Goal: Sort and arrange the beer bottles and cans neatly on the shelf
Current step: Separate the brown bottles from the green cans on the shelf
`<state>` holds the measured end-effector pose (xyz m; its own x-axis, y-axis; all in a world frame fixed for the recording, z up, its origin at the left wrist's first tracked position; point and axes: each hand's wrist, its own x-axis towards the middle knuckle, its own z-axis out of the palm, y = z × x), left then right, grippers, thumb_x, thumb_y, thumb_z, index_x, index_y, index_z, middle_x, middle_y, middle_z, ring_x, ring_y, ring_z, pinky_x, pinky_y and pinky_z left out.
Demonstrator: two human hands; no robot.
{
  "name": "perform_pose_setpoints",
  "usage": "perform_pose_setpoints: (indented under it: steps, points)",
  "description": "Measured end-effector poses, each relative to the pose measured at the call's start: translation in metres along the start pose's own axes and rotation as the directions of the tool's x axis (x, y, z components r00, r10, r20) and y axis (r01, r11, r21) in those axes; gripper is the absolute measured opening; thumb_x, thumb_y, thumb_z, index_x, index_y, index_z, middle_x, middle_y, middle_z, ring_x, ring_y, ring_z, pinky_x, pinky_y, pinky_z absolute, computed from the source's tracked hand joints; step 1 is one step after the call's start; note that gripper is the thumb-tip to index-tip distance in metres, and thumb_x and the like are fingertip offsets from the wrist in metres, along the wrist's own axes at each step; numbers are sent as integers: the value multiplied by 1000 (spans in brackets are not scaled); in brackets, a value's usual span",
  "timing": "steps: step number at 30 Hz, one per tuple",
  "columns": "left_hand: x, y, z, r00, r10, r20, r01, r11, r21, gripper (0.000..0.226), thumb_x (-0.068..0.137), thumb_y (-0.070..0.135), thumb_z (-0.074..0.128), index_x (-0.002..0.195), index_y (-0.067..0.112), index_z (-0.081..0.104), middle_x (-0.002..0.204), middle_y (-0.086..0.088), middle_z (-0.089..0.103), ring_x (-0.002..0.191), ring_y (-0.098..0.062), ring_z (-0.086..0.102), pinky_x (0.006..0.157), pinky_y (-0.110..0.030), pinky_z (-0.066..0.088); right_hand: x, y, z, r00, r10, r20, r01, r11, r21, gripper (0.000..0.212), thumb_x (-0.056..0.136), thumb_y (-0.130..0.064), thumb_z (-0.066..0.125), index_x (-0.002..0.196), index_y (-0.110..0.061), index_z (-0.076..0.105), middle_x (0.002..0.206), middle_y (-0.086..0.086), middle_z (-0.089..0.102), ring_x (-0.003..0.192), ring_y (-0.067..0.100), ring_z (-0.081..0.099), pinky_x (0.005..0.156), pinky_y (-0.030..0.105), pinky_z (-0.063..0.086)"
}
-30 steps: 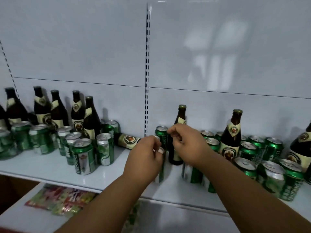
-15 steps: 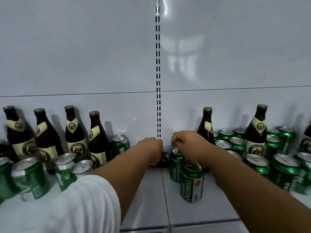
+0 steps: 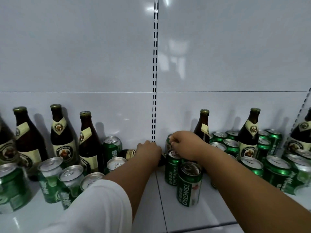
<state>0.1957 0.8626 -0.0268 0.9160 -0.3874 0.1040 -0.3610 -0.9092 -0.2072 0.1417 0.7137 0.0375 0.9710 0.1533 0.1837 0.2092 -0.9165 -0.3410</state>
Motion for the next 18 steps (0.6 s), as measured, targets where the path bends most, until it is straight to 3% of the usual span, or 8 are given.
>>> perform_pose_setpoints:
  steps: [6, 9, 11, 14, 18]
  points:
    - [-2, -17, -31, 994, -93, -54, 77, 965, -249, 56, 83, 36, 70, 128, 12, 46, 124, -12, 50, 115, -32, 51, 92, -40, 46, 13, -7, -18, 983, -56, -172, 48, 997, -53, 26, 98, -17, 48, 117, -13, 65, 119, 6, 59, 100, 21, 57, 79, 27, 42]
    - [-7, -23, -39, 986, -156, -64, 119, 911, -394, 55, 82, 38, 72, 125, 13, 47, 119, -10, 52, 107, -28, 55, 85, -36, 47, 21, -17, -25, 954, -86, -286, 67, 995, -78, 34, 98, -17, 50, 130, -11, 58, 129, 8, 56, 116, 25, 53, 94, 32, 42]
    - [-10, -25, -42, 977, -203, -64, 148, 865, -480, 55, 83, 39, 72, 124, 13, 48, 116, -9, 53, 102, -26, 57, 79, -33, 47, 26, -26, -27, 940, -79, -333, 67, 997, -49, 37, 97, -17, 52, 134, -10, 53, 130, 10, 55, 118, 26, 53, 95, 33, 42]
    - [-13, -27, -42, 966, -254, -42, 177, 774, -608, 54, 85, 39, 72, 125, 11, 49, 116, -9, 55, 100, -25, 58, 74, -31, 45, 32, -41, -26, 922, -77, -379, 83, 997, -1, 34, 97, -14, 53, 130, -10, 55, 129, 10, 56, 116, 26, 54, 94, 33, 42]
    - [-14, -27, -36, 953, -304, -1, 211, 665, -716, 54, 87, 38, 70, 126, 8, 48, 120, -12, 57, 106, -28, 60, 83, -36, 53, 39, -57, -21, 931, -125, -343, 132, 991, -4, 40, 98, -11, 49, 138, -12, 52, 138, 8, 53, 122, 25, 52, 99, 29, 39]
